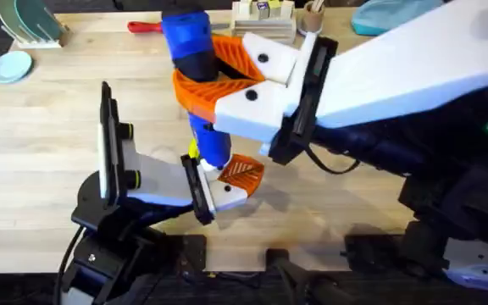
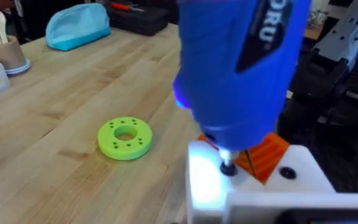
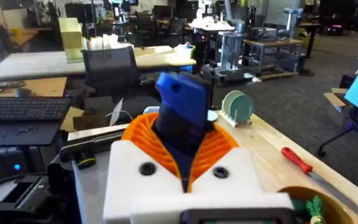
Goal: Pick up the gripper from the table and insert it into the empty holder that is missing its gripper. Then pick up a screw, insert it into the mounting hole, and use the screwdriver to tighten it. Finally, clean up the table by picking up the vegetable and placing it into the bucket.
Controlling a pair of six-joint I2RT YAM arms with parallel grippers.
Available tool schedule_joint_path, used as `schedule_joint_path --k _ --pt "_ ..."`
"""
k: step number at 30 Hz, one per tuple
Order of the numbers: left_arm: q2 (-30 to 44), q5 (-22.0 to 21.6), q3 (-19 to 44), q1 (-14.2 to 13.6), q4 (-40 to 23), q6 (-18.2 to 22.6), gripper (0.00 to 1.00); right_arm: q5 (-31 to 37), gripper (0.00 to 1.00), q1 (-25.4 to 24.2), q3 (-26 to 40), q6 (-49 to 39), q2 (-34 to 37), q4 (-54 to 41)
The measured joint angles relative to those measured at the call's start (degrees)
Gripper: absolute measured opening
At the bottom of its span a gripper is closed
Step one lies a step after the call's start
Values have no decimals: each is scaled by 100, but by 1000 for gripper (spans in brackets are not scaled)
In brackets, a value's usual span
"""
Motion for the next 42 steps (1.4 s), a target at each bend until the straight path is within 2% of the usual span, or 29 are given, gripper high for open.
schedule_joint_path --k 9,13,18,21,24,28,32,38,42 --pt "0 10 0 2 0 2 7 -2 16 0 0 0 0 69" --pt "0 10 0 2 0 2 7 0 16 0 -2 -2 -36 518" --pt "1 10 0 1 0 2 7 47 16 -100 -2 -86 -524 674" --pt "0 10 0 1 0 2 7 261 16 -298 2 -407 -733 322" --pt "0 10 0 2 0 2 7 789 16 -589 2 -1128 -704 -481" --pt "0 10 0 2 0 3 7 1898 16 -1167 2 -2568 -213 -1441" --pt "0 10 0 0 0 2 7 2966 16 -1976 0 -4029 623 -1557" --pt "0 10 0 0 0 2 7 3681 16 -3176 0 -5511 1956 -1544" --pt "0 10 0 2 0 2 7 3854 16 -3664 0 -6095 2788 -1541"
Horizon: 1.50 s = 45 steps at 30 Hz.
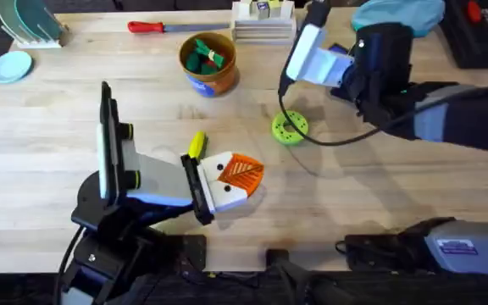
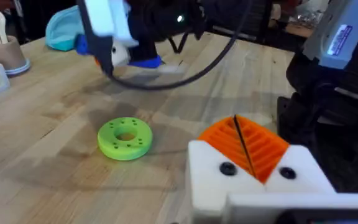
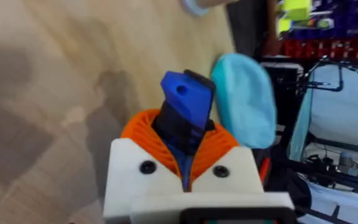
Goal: Pick up the gripper from the table and insert it into the empty holder that is missing its gripper. Then pick up a screw, insert it into the mounting hole, and use the screwdriver to tighten it. Finally, clean up the table by picking up the vegetable and placing it into the bucket.
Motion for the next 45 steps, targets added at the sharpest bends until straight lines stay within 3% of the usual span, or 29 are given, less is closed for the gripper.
schedule_joint_path --k 6,12,15,19,20,26,27,31,32,33,35,37,45 --pt "0 0 0 -2 0 0 7 52 16 -133 0 -440 860 28" --pt "0 0 0 -2 0 0 7 219 28 -53 51 -608 1162 160" --pt "0 0 0 0 0 0 7 211 273 -22 71 -586 1186 143" --pt "0 0 0 -2 0 1 7 214 836 -8 222 -666 1132 97" --pt "0 0 0 0 0 0 7 216 902 -21 274 -683 1096 43" --pt "0 0 0 -2 2 4 10 294 932 57 293 -450 1084 10" --pt "0 -2 0 -2 2 32 61 299 932 111 293 -299 1060 -23" --pt "0 2 0 -1 0 19 642 215 936 380 263 517 896 -203" --pt "0 2 0 0 0 19 768 192 938 445 233 788 815 -277" --pt "0 2 0 -2 0 15 825 175 938 487 210 961 752 -329" --pt "0 2 0 -1 0 14 872 140 938 549 169 1473 514 -535" --pt "0 4 0 0 0 10 983 123 940 560 151 1979 220 -705" --pt "0 0 0 0 4 7 993 87 941 560 151 3729 -873 -1406"
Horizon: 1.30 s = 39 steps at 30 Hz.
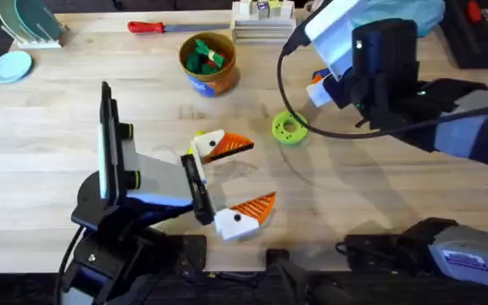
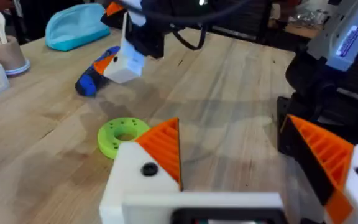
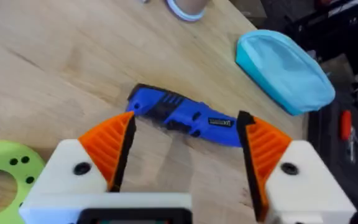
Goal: Pick up the gripper from the table and insert it into the empty holder that is missing its gripper. Then pick up a screw, insert it into the mounting hole, and use the screwdriver to tighten it. Finally, clean up the table by picking up the vegetable and placing it into the bucket.
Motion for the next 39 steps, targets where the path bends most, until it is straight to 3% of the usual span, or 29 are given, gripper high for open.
schedule_joint_path --k 4,9,11,15,19,23,25,28,34,39 --pt "0 -72 4 0 12 -181 993 0 941 0 0 385 -197 -126" --pt "1 -735 270 -1 -378 -733 993 -1 943 0 -2 574 -239 -143" --pt "9 -1135 678 -2 -933 -843 993 -2 943 0 -2 617 -241 -142" --pt "364 -2060 1944 -2 -2809 -1151 993 -2 943 0 -2 672 -240 -142" --pt "1319 -3001 3180 -2 -4507 -1306 993 -2 942 0 -2 675 -239 -142" --pt "2381 -3899 3922 -2 -5480 -1363 993 -2 943 0 -2 679 -240 -144" --pt "2931 -4338 4026 0 -5469 -1402 993 -2 943 0 -2 690 -239 -142" --pt "3605 -4652 4028 0 -5171 -1438 992 -2 943 0 -2 694 -239 -158" --pt "4612 -5058 4026 0 -4502 -1444 993 -2 943 0 -4 694 -239 -396" --pt "5303 -5360 4026 0 -4297 -1443 993 -6 943 0 -4 694 -239 -419"
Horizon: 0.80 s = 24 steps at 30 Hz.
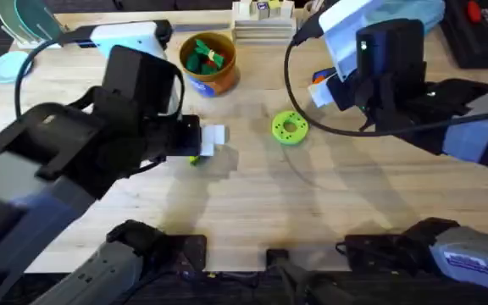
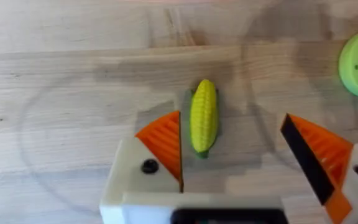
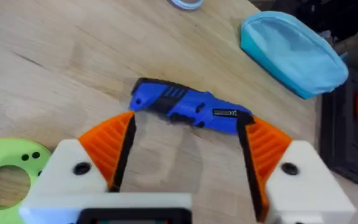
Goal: Pick up the gripper from the table and insert it into the empty holder that is missing its gripper. Then pick up a screw, insert it into the mounting hole, and use the screwdriver to tighten it. Finally, clean up the table by picking up the vegetable and placing it into the bucket.
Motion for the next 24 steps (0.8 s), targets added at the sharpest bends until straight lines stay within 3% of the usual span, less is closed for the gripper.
schedule_joint_path --k 15,24 --pt "2026 -369 11 0 633 0 993 -14 945 0 0 2 -2 0" --pt "2262 -371 54 33 831 0 993 -14 945 0 0 2 -1 0"
